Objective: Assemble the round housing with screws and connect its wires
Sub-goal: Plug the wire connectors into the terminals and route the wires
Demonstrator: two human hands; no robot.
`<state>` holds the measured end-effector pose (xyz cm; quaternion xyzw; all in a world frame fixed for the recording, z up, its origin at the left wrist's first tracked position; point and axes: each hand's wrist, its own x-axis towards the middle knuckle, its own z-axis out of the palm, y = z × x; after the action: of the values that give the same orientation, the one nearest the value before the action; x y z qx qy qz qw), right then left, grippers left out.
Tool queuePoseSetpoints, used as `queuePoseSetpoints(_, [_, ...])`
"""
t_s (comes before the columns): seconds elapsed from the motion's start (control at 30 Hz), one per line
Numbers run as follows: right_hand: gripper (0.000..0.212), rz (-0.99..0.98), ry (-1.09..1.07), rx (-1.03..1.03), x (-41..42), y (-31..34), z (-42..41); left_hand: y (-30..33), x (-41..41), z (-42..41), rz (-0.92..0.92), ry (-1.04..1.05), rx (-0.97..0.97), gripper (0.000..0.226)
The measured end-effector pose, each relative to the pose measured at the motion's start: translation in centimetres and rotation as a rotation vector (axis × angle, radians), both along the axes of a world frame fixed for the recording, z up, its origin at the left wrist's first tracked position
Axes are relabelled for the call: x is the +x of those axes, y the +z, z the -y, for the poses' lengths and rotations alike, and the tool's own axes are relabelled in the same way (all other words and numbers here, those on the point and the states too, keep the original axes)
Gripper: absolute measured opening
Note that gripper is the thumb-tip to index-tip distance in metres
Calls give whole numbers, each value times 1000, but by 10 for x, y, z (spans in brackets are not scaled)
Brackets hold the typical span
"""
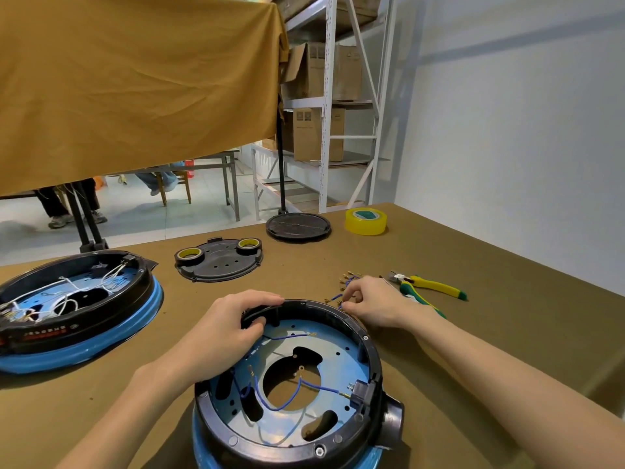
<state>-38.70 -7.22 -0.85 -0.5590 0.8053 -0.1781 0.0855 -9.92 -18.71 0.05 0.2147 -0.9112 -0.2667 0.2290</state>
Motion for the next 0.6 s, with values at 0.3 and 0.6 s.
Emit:
queuePoseSetpoints(0.3, [19, 66, 85, -5, -4, 4, -2, 1, 0, -1, -6, 4, -3, 46])
queuePoseSetpoints(0.6, [12, -161, 64, -100, -2, 3, -8, 2, 0, -2, 1, 3, -5, 46])
